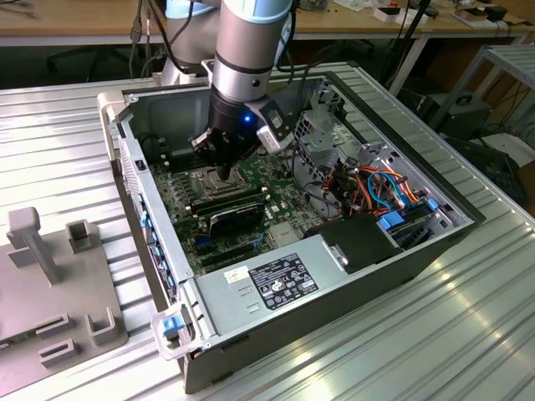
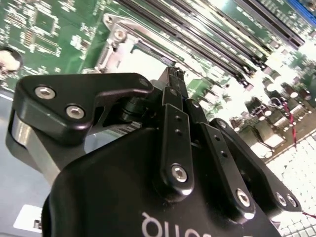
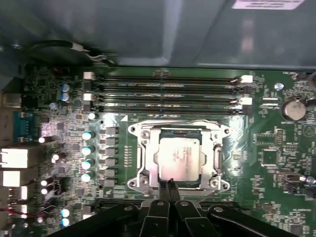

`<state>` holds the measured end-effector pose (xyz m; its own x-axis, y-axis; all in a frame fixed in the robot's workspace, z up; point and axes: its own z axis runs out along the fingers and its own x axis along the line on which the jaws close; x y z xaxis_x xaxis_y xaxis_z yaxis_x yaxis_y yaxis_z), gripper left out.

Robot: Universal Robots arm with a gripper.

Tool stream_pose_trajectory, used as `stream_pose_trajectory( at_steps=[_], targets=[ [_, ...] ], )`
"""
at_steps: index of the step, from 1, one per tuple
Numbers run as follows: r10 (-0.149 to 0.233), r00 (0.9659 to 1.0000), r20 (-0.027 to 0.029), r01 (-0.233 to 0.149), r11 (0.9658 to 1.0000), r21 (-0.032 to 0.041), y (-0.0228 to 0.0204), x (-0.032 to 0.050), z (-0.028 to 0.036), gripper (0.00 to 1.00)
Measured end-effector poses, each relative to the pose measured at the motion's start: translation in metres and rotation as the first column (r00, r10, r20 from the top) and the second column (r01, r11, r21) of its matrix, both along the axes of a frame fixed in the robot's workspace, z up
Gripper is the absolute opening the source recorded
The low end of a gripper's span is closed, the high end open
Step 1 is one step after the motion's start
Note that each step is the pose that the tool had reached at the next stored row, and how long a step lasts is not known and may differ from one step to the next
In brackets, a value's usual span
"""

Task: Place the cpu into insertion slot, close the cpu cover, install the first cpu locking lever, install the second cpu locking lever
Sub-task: 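Install the second cpu locking lever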

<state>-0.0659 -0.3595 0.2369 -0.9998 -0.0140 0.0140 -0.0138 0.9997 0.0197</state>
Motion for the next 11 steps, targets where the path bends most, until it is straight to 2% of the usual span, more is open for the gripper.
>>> stream_pose_trajectory(
  at_steps=[2,3,6,11],
  targets=[
    [0.0,1.0,0.0001,0.0,1.0,0.0001,0.0001,0.0084,0.0,0.11],
    [0.0,1.0,-0.0001,0.0,1.0,-0.0001,0.0,0.0101,0.0,0.11],
    [0.0,1.0,0.0001,0.0,1.0,0.0,-0.0003,0.014,-0.0001,0.11],
    [0.0,1.0,0.0002,0.0,1.0,-0.0005,-0.005,0.0166,-0.0005,0.11]
  ],
)
